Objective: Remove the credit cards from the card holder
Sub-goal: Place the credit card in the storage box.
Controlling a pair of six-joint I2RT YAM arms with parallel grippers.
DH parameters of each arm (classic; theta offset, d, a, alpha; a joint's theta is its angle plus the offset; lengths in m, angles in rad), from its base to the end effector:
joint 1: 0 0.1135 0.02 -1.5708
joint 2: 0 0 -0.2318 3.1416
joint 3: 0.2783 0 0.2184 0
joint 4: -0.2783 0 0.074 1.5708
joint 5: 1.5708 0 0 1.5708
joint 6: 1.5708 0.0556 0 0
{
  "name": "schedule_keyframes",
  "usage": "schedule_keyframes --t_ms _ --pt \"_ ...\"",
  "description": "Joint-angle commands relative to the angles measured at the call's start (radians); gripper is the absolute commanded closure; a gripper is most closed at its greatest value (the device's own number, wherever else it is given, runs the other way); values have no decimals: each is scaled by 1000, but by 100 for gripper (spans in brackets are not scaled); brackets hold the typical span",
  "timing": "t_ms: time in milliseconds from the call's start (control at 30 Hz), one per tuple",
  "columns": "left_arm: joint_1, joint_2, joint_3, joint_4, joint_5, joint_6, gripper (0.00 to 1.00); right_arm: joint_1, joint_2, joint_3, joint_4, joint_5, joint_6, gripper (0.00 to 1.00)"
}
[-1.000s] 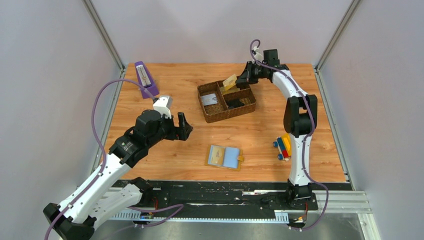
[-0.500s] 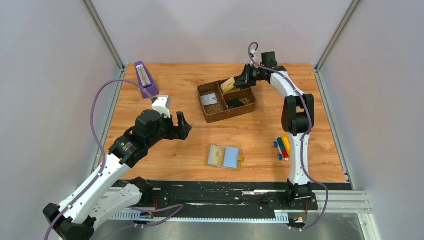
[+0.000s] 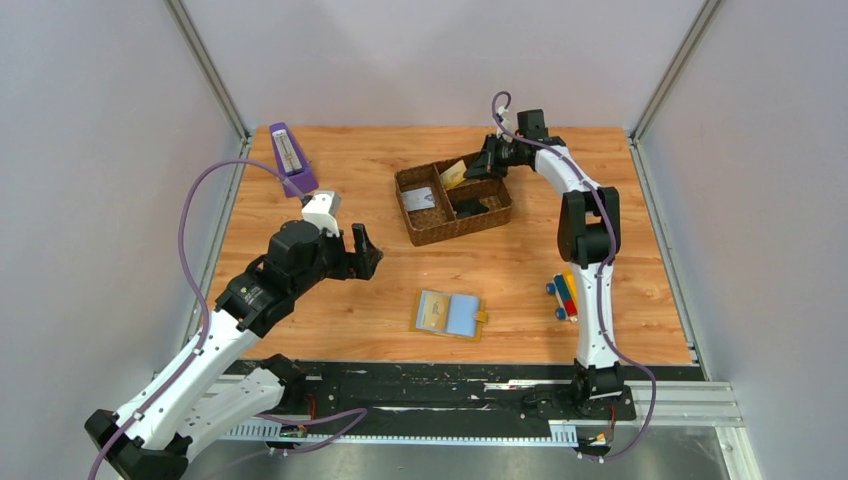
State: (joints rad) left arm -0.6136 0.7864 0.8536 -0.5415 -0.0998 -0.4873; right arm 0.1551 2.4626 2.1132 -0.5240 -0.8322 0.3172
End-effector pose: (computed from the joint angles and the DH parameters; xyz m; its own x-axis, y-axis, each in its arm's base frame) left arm 0.1477 -0.0973 0.2925 -0.5643 -0.1724 -0.8074 0.2674 0.8871 -0.3763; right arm 0.4776 0.1163 0.1581 -0.8983 0.0721 -0.4334 -0.3084 0.5992 0.7388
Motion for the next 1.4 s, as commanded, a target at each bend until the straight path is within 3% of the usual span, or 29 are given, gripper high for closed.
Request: schedule_keyframes --t_ms 0,733,933,1367 --pt "-1 -4 3 31 -10 -6 0 5 33 53 17 -20 11 96" --pt "-1 3 7 15 -8 -43 0 4 -4 89 6 115 34 72" --pt "0 12 -4 -2 6 -71 0 4 -62 90 -10 177 57 60" --pt "0 123 -42 6 205 -99 0 26 -300 -16 -86 325 75 53"
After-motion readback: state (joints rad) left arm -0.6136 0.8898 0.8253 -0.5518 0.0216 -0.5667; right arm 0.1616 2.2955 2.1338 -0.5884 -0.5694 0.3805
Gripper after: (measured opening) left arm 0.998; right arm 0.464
